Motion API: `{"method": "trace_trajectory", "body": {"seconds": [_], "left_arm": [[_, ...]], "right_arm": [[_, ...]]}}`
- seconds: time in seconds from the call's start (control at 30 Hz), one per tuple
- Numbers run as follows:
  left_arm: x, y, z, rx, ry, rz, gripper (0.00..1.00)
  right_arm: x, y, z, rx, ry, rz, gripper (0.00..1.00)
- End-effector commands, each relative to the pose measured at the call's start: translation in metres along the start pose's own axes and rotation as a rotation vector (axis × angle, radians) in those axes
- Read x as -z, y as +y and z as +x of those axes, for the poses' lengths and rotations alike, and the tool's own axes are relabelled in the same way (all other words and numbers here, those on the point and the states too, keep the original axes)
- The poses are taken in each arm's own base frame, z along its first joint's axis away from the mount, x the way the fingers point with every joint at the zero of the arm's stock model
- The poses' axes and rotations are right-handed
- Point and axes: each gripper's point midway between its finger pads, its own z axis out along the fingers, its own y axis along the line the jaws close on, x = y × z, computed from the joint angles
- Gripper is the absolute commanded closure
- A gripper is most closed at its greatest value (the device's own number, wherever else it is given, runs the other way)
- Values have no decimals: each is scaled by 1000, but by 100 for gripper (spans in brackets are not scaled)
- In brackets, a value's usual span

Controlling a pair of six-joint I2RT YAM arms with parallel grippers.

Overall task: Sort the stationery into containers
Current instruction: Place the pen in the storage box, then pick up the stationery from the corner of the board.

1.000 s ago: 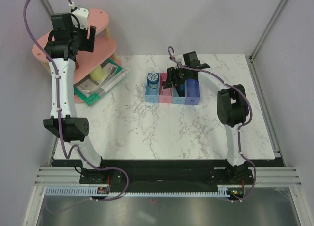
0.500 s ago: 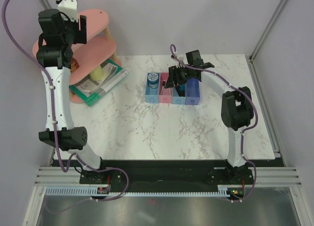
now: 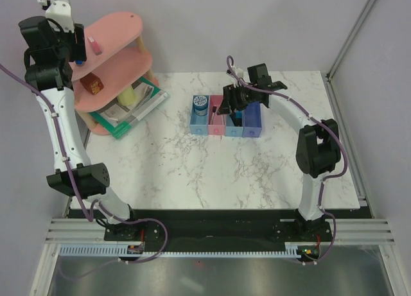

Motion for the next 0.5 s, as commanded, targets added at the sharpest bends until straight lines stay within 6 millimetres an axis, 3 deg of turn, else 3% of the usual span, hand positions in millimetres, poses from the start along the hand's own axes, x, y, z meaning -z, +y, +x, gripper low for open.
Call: {"method": "trace_trajectory", "body": {"seconds": [0.0, 0.2, 0.47], "left_arm": [[-7, 6, 5, -20, -17, 70, 29], [-20, 1, 27, 28, 25, 146, 29], [-25, -11, 33, 69, 25, 220, 29]], "right_arm": [[17, 17, -10, 49, -37, -30, 34], [22, 20, -13, 55, -47, -28, 34], [22, 21, -10, 46, -41, -29, 34]]}}
